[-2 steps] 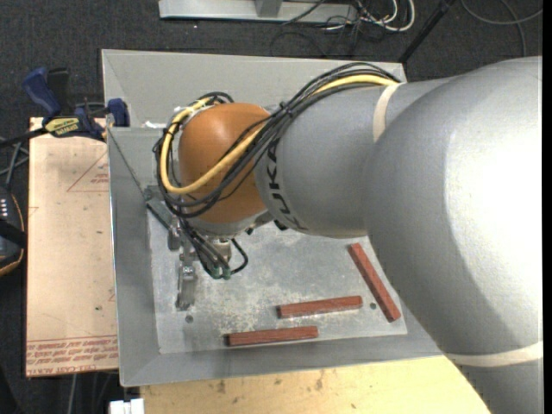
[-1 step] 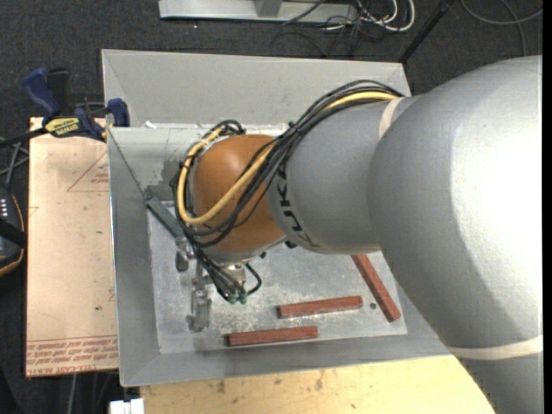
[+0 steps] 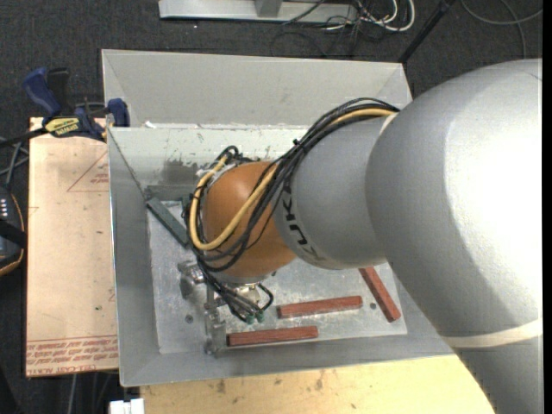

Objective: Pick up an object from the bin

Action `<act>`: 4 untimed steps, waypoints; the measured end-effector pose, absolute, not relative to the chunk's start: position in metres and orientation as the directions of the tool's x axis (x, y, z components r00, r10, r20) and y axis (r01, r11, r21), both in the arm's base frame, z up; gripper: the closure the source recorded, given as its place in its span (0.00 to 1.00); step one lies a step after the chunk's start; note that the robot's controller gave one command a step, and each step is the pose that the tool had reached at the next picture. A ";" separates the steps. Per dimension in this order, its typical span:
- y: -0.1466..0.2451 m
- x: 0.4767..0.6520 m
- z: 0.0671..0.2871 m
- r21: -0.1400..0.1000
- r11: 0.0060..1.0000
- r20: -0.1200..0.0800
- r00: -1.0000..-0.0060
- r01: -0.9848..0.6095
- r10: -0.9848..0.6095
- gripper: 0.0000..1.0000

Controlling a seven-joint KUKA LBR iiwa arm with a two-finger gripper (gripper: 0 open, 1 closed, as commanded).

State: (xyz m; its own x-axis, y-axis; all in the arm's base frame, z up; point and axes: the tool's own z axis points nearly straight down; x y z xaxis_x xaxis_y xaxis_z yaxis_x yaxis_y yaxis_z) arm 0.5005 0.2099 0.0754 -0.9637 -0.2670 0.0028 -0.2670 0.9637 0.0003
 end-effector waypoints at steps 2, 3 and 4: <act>0.140 0.507 0.070 0.001 0.903 -0.002 -0.903 -0.430 -0.430 0.00; 0.116 0.506 0.089 -0.003 0.945 0.002 -0.945 -0.326 -0.326 0.00; 0.119 0.501 0.118 0.003 0.970 -0.001 -0.970 -0.241 -0.241 0.00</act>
Offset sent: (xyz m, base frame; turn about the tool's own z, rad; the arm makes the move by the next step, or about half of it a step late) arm 0.0149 -0.1036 -0.0054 -0.1908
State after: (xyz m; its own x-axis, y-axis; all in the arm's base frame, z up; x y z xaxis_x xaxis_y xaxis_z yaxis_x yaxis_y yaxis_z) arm 0.5010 0.1194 0.1178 -0.9705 -0.2413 -0.0007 -0.2413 0.9705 0.0027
